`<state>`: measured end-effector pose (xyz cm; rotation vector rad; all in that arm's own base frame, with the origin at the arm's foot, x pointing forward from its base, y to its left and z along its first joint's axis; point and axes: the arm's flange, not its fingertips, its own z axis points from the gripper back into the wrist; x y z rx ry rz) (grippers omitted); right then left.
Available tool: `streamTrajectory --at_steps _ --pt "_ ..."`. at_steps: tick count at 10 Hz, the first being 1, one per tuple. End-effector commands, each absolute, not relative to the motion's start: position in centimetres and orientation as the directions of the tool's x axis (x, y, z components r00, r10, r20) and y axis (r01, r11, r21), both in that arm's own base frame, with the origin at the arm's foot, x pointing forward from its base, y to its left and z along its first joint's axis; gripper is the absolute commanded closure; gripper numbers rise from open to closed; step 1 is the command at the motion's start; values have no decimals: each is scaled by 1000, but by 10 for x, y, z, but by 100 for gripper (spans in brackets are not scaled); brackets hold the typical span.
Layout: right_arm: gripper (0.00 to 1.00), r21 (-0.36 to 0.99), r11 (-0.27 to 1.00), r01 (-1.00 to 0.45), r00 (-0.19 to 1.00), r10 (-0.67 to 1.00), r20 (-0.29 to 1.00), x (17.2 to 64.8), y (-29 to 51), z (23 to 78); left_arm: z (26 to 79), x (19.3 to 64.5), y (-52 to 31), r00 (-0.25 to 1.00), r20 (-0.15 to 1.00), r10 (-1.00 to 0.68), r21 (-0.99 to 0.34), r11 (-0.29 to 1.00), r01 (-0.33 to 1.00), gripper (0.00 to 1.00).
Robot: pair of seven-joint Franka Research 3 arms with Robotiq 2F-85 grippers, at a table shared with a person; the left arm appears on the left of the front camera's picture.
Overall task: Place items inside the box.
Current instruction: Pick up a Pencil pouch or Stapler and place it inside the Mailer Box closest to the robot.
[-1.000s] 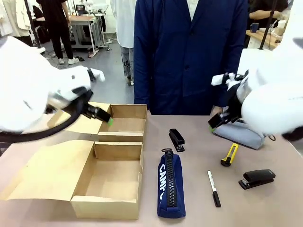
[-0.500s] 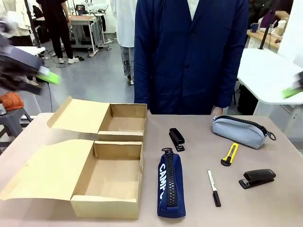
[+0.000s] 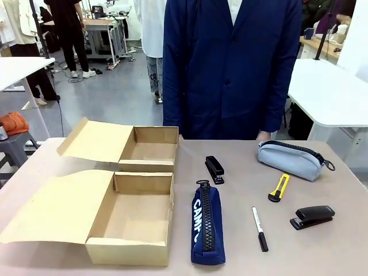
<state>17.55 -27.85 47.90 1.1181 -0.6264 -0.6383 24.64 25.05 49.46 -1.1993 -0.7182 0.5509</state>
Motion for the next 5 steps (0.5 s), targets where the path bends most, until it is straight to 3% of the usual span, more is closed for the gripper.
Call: streamTrajectory --at_steps 1,2,5 --pt "0 907 408 108 716 -665 213 183 -253 507 441 256 173 550 175 816 -981 191 30 0" --pt "0 907 408 108 716 -665 213 183 -253 507 495 246 251 662 204 721 -960 281 -10 0" --pt "0 907 408 108 716 -665 213 183 -253 507 495 246 251 662 204 721 -960 281 -10 0"
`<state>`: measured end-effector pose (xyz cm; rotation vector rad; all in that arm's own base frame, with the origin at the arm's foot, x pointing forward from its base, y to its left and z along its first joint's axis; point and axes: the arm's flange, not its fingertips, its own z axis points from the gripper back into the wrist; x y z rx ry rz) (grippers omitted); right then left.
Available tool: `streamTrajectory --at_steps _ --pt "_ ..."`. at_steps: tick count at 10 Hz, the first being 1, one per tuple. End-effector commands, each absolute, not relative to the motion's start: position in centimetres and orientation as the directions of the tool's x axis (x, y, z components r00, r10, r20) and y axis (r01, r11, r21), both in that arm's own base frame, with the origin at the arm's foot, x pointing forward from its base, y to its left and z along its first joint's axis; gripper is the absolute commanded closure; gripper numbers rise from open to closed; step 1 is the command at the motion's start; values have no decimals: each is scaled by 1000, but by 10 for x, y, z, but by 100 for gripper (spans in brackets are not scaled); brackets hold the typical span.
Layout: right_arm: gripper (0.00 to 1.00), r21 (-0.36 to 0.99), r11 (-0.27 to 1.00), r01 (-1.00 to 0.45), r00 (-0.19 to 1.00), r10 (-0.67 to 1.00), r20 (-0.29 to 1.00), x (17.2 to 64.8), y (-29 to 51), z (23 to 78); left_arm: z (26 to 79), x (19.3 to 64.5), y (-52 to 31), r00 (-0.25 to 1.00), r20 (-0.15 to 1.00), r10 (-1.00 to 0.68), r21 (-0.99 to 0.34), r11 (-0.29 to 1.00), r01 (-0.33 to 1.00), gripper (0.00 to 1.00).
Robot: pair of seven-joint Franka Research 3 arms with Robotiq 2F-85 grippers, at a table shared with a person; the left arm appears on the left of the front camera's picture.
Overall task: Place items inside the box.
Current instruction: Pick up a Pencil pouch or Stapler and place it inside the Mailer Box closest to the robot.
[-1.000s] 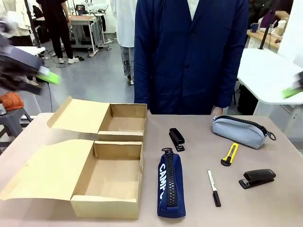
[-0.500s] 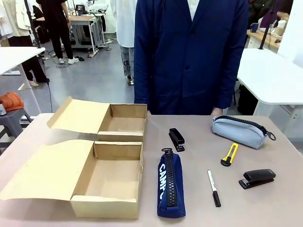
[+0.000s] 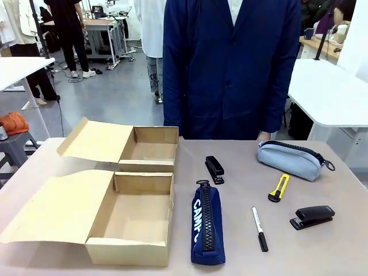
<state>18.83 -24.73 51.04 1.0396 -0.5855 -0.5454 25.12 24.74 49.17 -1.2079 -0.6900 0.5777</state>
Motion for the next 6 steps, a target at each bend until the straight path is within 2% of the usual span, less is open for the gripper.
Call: streamTrajectory --at_steps 1,2,3,5,6 --pt "0 907 408 108 716 -665 213 183 -253 507 495 246 251 662 204 721 -960 281 -10 0" --pt "0 904 404 139 723 -665 186 188 -247 510 495 246 251 662 204 721 -960 281 -10 0" --pt "0 824 538 175 823 -539 177 226 -198 518 495 246 251 662 204 721 -960 281 -10 0" --pt "0 718 696 8 962 -200 183 291 -108 522 495 246 251 662 204 721 -960 281 -10 0" --pt "0 673 737 60 965 -215 150 296 -115 517 495 246 251 662 204 721 -960 281 -10 0"
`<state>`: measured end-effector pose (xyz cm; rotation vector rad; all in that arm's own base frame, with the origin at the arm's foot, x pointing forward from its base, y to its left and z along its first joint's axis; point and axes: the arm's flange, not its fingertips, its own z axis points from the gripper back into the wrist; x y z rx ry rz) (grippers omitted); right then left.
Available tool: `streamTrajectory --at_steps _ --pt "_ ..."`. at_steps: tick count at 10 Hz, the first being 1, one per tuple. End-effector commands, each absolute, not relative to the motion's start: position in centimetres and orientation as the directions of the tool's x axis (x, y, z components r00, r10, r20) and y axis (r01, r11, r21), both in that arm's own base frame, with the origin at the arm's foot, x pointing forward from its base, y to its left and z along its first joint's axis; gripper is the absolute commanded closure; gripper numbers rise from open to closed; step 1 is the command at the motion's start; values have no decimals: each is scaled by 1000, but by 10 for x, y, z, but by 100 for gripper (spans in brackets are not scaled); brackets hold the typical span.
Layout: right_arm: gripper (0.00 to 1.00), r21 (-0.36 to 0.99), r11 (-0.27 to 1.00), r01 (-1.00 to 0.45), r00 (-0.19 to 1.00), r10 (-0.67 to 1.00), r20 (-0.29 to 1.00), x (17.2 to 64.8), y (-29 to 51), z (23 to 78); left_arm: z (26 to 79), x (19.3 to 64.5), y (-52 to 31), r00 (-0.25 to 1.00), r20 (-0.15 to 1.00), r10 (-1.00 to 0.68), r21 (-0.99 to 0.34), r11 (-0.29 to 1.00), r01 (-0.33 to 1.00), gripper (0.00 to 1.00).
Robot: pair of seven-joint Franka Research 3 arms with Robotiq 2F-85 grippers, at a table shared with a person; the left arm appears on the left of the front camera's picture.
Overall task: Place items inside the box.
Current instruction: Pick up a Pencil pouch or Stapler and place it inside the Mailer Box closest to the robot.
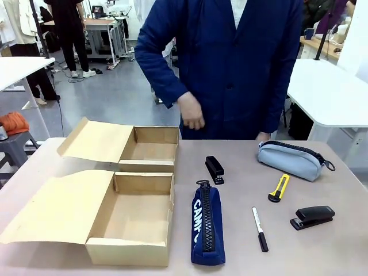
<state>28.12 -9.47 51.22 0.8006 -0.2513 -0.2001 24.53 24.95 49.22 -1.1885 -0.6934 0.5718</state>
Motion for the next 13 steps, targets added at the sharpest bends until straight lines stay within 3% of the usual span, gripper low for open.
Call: streamTrajectory --at_steps 1,2,3,5,6,11,13 --pt "0 721 678 143 944 -313 107 276 -159 508 495 246 251 662 204 721 -960 281 -10 0" --pt "0 739 633 233 908 -413 67 229 -211 488 495 246 251 662 204 721 -960 281 -10 0" --pt "0 849 509 141 914 -397 86 184 -244 464 495 246 251 662 204 721 -960 281 -10 0" --pt "0 913 382 144 835 -542 96 133 -256 429 495 246 251 662 204 721 -960 281 -10 0" --pt "0 827 524 204 890 -450 66 178 -229 456 495 246 251 662 204 721 -960 281 -10 0" --pt "0 829 525 192 898 -434 66 177 -225 453 495 246 251 662 204 721 -960 281 -10 0" --pt "0 789 601 128 933 -342 109 197 -196 467 495 246 251 662 204 721 -960 281 -10 0"
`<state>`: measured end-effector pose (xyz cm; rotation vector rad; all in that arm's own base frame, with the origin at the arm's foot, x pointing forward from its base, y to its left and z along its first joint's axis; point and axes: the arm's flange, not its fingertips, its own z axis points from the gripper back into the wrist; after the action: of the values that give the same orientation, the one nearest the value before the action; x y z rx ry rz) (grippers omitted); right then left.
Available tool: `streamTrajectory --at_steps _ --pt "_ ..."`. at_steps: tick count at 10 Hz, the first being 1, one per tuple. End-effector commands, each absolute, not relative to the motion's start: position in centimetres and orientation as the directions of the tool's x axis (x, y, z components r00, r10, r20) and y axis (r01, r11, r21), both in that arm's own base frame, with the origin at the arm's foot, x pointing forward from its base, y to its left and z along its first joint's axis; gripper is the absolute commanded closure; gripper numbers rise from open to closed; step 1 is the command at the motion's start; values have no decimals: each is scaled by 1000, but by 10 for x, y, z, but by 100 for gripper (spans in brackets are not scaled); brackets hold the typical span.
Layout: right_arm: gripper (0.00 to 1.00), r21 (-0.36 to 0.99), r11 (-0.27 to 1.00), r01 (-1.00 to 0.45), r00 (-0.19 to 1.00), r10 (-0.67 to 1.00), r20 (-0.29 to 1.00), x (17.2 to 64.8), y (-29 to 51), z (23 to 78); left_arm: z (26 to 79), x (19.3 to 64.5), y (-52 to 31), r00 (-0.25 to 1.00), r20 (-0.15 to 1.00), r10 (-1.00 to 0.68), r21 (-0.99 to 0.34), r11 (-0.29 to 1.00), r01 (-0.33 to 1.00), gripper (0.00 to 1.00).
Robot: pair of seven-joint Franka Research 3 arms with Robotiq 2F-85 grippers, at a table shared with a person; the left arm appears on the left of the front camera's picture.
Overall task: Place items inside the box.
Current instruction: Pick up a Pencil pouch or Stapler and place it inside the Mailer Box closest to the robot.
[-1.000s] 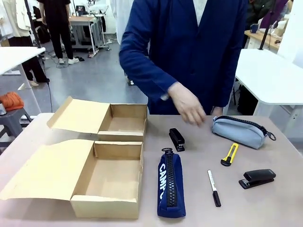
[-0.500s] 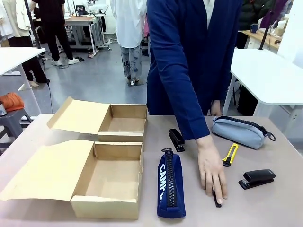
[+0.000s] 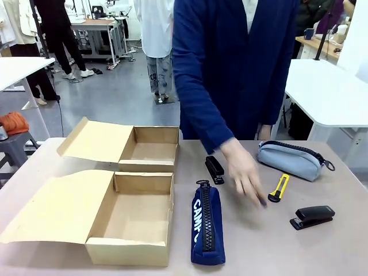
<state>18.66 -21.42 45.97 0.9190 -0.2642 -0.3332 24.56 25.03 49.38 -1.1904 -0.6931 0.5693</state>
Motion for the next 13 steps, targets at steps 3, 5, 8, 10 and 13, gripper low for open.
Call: streamTrajectory --at_steps 3,5,8,10,13 --pt "0 743 660 -113 985 -22 169 254 -92 493 495 246 251 662 204 721 -960 281 -10 0" --pt "0 736 635 -235 964 248 94 301 8 476 495 246 251 662 204 721 -960 281 -10 0" --pt "0 726 642 -246 960 267 90 287 32 484 495 246 251 662 204 721 -960 281 -10 0" --pt "0 660 695 -284 936 352 32 298 86 464 495 246 251 662 204 721 -960 281 -10 0" --pt "0 567 787 -245 950 312 -22 313 157 457 495 246 251 662 204 721 -960 281 -10 0"
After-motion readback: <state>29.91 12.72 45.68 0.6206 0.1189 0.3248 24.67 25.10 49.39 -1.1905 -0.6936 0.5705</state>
